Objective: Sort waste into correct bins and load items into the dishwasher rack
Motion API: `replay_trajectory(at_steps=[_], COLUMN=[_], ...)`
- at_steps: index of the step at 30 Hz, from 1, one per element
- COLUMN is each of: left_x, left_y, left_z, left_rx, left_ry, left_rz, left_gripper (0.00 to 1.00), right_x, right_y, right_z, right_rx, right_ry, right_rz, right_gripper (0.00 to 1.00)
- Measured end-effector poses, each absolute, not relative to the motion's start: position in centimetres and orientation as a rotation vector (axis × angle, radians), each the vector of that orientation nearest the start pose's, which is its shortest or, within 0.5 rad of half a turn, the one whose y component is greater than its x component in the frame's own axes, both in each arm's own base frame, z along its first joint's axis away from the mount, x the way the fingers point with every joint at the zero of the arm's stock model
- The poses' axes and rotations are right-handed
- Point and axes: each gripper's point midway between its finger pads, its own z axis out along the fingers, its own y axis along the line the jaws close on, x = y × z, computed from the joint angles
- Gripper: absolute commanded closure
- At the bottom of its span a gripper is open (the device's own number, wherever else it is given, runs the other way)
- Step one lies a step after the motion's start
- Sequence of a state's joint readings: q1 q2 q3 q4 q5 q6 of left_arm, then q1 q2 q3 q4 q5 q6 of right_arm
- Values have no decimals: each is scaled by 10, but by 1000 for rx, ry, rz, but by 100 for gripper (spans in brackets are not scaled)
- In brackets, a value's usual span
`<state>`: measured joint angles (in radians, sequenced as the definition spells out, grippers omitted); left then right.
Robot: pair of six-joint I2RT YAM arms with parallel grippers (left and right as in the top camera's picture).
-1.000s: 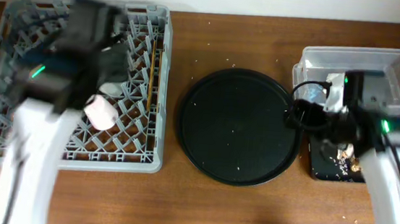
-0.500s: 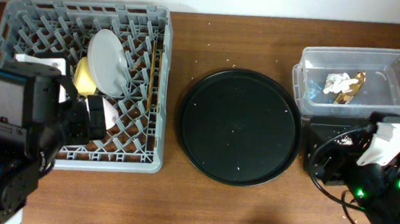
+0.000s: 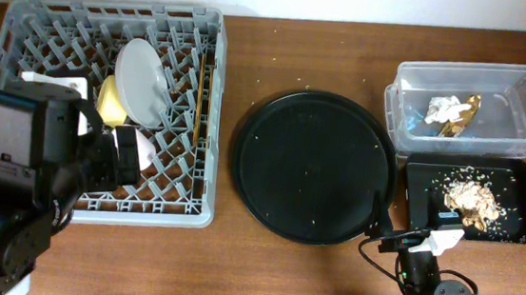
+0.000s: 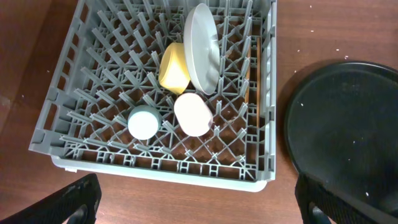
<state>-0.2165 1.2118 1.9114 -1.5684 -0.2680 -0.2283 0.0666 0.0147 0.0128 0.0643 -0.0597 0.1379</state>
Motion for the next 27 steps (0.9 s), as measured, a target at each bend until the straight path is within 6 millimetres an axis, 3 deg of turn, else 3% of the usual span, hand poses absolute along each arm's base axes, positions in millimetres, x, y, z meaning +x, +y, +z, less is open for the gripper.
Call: replay_trajectory(at_steps=[1,3,12,14,16,18,20,21,23,24,27], left_x=[235,235,235,250,291,309,309,311,290,285,257], left_y=[-5,-5,-4,0,5,7,13,16,28,28,25], left_z=[381,381,381,391,404,387,347,342,301,297,258], left_rx=[-133,-133,-135,-167,-243,-275,-296,-309,-331,-326,-305], left_ry=[2398,2398,2398,2325,2122,2006,1959,1872,1783,1725,1606], left_rz=[122,121,128,143,124,102,85,47,15,-5,-46], left_gripper=[1,1,1,1,1,1,1,1,1,1,1], right_x=[245,245,245,245,245,245,245,245,245,245,245], right_y=[27,26,25,25,25,25,25,25,25,25,25], right_z=[190,160,158,158,158,158,158,158,158,158,158], right_rx=[6,14,18,19,19,19,19,19,19,20,19], right_ry=[1520,1643,1648,1648,1649,1651,1650,1650,1651,1651,1649], right_rz=[209,200,193,194,193,193,194,193,193,194,194], right_gripper=[1,1,2,2,2,2,2,1,2,2,2])
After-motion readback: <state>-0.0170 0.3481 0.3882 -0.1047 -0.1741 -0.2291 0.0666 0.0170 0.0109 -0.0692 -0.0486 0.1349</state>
